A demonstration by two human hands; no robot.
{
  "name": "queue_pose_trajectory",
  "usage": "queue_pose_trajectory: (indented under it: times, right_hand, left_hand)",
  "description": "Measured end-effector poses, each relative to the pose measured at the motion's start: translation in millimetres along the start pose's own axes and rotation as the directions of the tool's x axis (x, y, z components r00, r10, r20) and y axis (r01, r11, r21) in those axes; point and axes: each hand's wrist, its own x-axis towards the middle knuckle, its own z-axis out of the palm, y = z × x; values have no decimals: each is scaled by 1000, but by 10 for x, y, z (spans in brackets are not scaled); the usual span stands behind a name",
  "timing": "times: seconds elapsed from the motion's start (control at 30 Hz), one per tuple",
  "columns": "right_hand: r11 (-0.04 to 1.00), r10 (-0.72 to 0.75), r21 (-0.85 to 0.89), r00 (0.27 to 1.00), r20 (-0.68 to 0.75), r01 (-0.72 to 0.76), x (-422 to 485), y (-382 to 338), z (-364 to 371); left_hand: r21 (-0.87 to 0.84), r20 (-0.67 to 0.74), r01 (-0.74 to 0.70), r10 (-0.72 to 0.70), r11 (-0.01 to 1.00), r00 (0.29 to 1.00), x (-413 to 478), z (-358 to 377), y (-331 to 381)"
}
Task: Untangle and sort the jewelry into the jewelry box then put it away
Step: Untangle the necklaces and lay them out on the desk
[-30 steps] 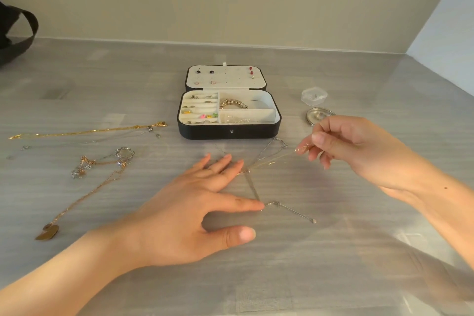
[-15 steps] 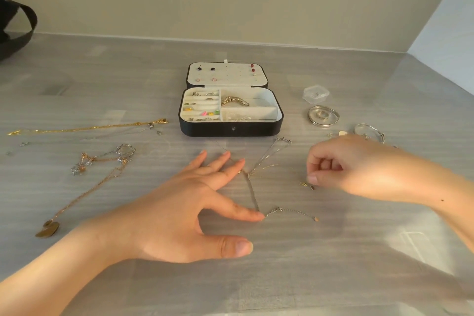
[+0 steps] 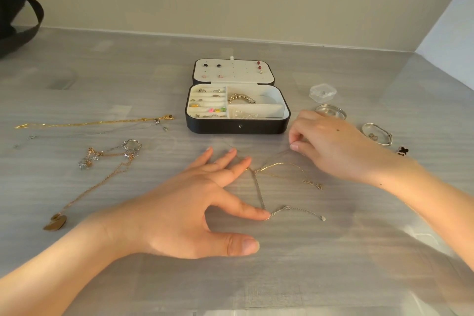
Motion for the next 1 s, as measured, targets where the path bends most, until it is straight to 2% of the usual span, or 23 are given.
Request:
queue_pose_trajectory:
  times: [0.1,0.2,0.4,1.0]
  right_hand:
    - [993,23,115,997,-79,-14,-48,-69,-73]
    - [965,73,257,996,-47,-59,-131,-153,-196]
    - [920,12,392,998,-68,15,-334,-233,-364]
    - [919,-42,389,998,-46,57,-809,-237,-179]
  left_hand:
    - [0,3,1,-1,1000,1000,2,-7,7]
    - [-2,8,4,-4,1000,1000,7,-15,15]
    - [1,25,16,-17,1000,1000,6,-24,23]
    - [-11,5,-2,2,1000,1000,1,-22,14]
